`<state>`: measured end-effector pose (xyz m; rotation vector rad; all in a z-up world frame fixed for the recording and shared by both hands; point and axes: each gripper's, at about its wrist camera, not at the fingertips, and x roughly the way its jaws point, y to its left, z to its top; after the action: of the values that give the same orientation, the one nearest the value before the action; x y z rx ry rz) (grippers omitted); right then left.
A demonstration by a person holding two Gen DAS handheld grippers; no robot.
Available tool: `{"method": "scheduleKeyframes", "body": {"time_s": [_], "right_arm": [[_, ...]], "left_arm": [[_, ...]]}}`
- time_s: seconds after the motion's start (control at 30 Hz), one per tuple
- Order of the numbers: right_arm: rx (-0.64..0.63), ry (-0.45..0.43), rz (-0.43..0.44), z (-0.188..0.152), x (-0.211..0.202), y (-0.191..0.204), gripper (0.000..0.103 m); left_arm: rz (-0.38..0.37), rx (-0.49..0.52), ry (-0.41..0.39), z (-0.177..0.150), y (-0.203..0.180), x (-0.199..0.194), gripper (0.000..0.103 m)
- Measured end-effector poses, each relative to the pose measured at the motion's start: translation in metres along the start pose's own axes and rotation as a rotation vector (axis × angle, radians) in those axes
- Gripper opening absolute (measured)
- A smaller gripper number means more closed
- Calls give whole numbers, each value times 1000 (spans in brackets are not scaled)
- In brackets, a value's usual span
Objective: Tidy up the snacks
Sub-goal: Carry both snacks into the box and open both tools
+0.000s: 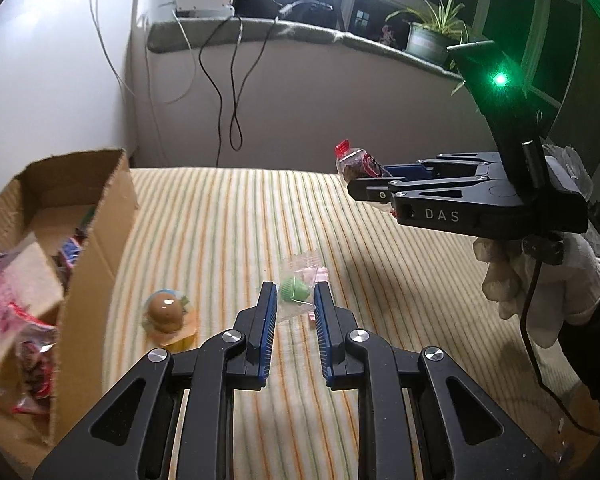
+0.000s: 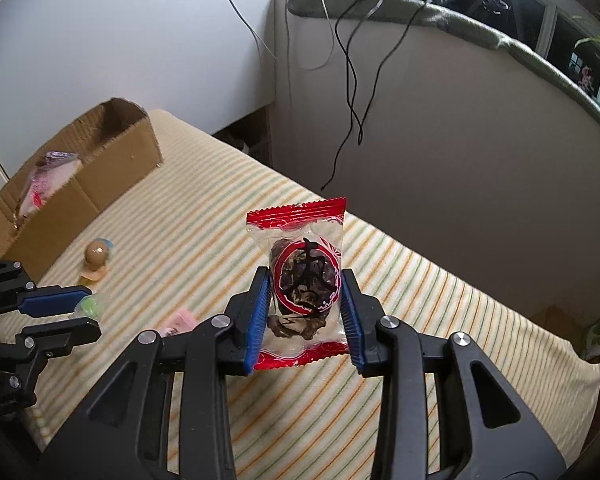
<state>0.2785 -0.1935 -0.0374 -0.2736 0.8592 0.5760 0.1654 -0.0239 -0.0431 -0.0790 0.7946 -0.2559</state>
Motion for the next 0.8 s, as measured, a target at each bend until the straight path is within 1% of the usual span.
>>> {"method": "scheduleKeyframes", "body": {"time_s": [0.3,0.47,0.7,0.8], "right_arm": [[-39,-53,15,20,-22,33,35],[-63,-75,34,34,-26,55,36],[-97,-92,70,58,-20,89,35],[-112,-96,88,69,-15,104,36]], "left_arm": [[34,-23,-61,-12,16,-36,17],[61,-41,-88,-14,34,-57,17],[109,-76,-124,-16,67,-81,17],[127,-88,-134,-13,81,-85,17]]}}
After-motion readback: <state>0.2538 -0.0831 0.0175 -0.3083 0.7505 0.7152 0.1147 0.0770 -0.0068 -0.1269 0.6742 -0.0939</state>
